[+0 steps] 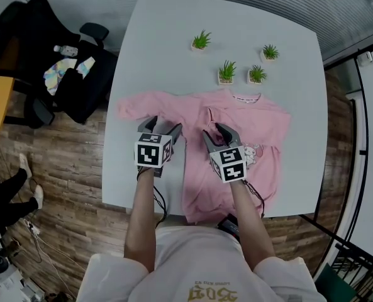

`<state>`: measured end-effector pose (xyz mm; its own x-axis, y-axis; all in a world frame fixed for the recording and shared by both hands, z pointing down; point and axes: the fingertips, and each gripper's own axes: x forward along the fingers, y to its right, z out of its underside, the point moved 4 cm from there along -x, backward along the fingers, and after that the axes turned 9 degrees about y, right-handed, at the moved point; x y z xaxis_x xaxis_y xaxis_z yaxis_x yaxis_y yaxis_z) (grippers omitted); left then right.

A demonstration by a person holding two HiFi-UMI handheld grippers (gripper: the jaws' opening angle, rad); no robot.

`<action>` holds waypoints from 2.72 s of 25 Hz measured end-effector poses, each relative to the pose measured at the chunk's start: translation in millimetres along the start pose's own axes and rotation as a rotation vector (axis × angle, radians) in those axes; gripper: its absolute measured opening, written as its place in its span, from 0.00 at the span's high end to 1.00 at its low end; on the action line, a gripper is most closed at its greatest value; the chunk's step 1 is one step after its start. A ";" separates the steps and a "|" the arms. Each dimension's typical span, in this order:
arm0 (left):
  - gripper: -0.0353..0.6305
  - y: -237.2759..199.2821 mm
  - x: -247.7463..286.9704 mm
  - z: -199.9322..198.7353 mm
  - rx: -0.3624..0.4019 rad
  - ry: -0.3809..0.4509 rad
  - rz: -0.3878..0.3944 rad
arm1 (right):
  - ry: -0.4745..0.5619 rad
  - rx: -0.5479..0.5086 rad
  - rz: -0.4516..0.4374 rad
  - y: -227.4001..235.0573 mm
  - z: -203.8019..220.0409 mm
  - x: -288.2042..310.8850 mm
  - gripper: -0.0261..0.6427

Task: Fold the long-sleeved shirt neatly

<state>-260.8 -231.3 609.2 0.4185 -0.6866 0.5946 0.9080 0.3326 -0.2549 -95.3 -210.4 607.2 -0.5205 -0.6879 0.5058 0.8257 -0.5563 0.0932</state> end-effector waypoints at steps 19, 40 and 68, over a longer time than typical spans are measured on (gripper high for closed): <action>0.41 -98.4 -34.6 -4.8 -0.088 0.038 -0.211 | 0.011 0.054 -0.043 -40.1 -14.5 11.1 0.62; 0.82 -160.0 -14.4 14.8 -0.038 -0.034 -0.373 | -0.036 0.086 0.005 -41.5 -9.4 8.1 0.63; 0.85 -130.6 -106.4 -27.9 -0.049 0.136 -0.469 | 0.063 0.175 0.050 -17.6 -38.0 -45.2 0.64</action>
<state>-423.3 -219.8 558.0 -0.0395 -0.8342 0.5500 0.9979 -0.0609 -0.0206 -94.5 -187.3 550.2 -0.4858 -0.7436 0.4594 0.8733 -0.4346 0.2201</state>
